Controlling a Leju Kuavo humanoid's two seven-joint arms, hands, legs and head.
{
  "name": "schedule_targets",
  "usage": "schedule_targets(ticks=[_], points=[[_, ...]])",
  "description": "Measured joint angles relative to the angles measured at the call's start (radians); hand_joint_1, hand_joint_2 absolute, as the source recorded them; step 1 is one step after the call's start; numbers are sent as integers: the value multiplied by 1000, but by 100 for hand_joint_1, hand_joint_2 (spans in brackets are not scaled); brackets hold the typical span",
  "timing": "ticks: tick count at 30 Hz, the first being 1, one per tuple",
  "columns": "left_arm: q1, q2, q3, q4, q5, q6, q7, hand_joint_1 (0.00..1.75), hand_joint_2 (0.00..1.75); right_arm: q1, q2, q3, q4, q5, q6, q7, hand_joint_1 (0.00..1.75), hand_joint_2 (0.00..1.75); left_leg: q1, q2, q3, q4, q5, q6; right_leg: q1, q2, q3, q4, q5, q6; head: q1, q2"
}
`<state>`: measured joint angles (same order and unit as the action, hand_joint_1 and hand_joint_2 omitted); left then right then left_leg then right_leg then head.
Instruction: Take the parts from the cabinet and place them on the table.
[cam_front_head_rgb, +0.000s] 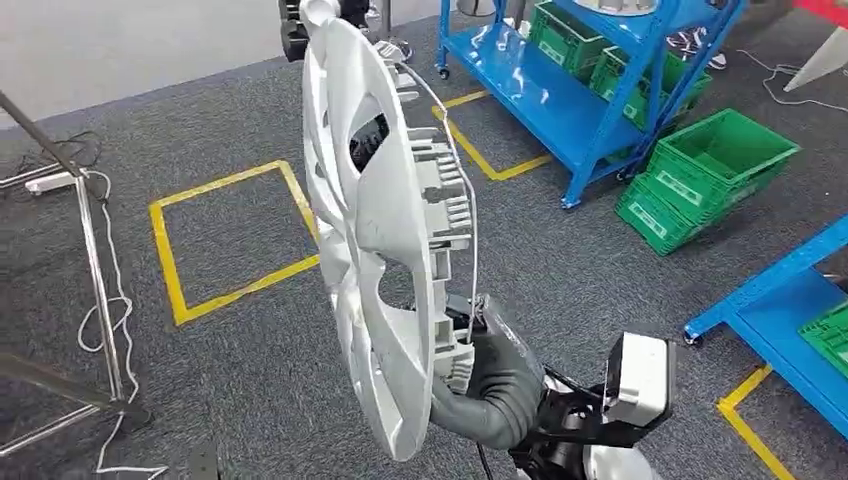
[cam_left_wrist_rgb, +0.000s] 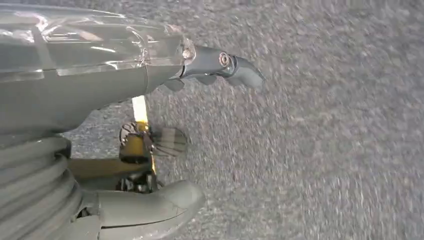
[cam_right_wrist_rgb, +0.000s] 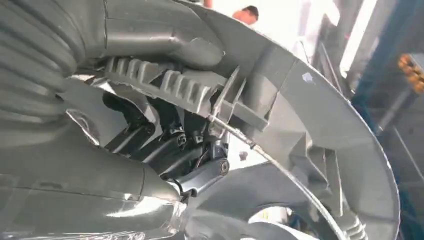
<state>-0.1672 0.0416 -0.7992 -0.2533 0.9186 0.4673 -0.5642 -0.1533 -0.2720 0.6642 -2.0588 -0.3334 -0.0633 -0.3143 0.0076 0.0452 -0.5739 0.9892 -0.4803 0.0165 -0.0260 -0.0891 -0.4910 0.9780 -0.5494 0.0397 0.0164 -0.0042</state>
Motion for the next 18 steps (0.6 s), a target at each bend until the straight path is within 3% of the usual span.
schedule_targets(ticks=[1, 2, 3, 4, 5, 6, 7, 9, 10, 12, 13, 18], points=[[-3, 0, 0, 0, -1, 0, 0, 0, 175, -1, -1, 0, -1, 3, 1, 2, 175, 175, 0, -12, 0, 0, 1, 5, -1, 42, -22, 50, -36, -2, 1, 0], [-6, -1, 0, 0, -3, 0, 0, 0, 175, 0, -2, 0, -2, 8, 2, 3, 175, 175, -1, -23, 0, 0, 1, 9, 1, 68, -57, 130, -77, -4, 8, 0], [-8, -3, 0, -1, -5, 0, 0, 0, 175, 0, -3, 1, -1, 10, 2, 7, 175, 175, -5, -36, 0, 0, 1, 12, 3, 81, -104, 224, -117, -5, 17, 0], [-7, -5, 0, -1, -6, -1, 0, 0, 175, 0, -4, 2, 1, 11, 2, 10, 175, 175, -10, -49, 0, 1, 0, 16, 5, 85, -146, 302, -140, -9, 25, 0], [-7, -6, 0, -1, -6, -2, 0, 0, 175, 0, -5, 3, 2, 12, 2, 10, 175, 175, -14, -59, 2, 1, -1, 19, 8, 85, -166, 327, -134, -13, 29, 0], [-7, -6, 0, -1, -6, -2, 0, 0, 175, -1, -6, 4, 2, 12, 2, 12, 175, 175, -18, -70, 5, 1, -1, 20, 11, 85, -162, 302, -102, -20, 31, 0], [-7, -7, 0, -1, -6, -2, 0, 0, 175, -2, -7, 4, 2, 12, 2, 13, 175, 175, -22, -78, 9, 1, -2, 21, 16, 86, -141, 241, -54, -29, 32, 0], [-7, -7, 0, -1, -6, -2, 0, 0, 175, -4, -9, 6, 2, 12, 2, 13, 175, 175, -26, -86, 18, 1, -6, 23, 29, 87, -67, 56, 51, -53, 34, 0], [-7, -10, 0, -1, -6, -2, 0, 0, 175, -7, -10, 7, 2, 12, 2, 13, 175, 175, -32, -88, 17, 4, -9, 20, 34, 87, -54, 22, 44, -65, 29, 0], [-6, -9, 0, -1, -6, -2, 0, 0, 175, -9, -10, 8, 2, 12, 2, 13, 175, 175, -30, -86, 10, 9, -16, 19, 35, 93, -50, 2, 48, -54, 27, 0], [-4, -8, 0, 0, -6, -2, 1, 0, 175, -10, -11, 8, 2, 12, 2, 13, 175, 175, -29, -81, 11, 8, -18, 27, 35, 95, -49, 3, 46, -43, 26, 0], [-4, -9, 0, 0, -12, -1, 8, 0, 175, -10, -11, 8, 2, 8, 1, 13, 175, 175, -28, -63, 20, 2, -19, 20, 37, 109, -45, 3, 46, -49, 21, 0]])
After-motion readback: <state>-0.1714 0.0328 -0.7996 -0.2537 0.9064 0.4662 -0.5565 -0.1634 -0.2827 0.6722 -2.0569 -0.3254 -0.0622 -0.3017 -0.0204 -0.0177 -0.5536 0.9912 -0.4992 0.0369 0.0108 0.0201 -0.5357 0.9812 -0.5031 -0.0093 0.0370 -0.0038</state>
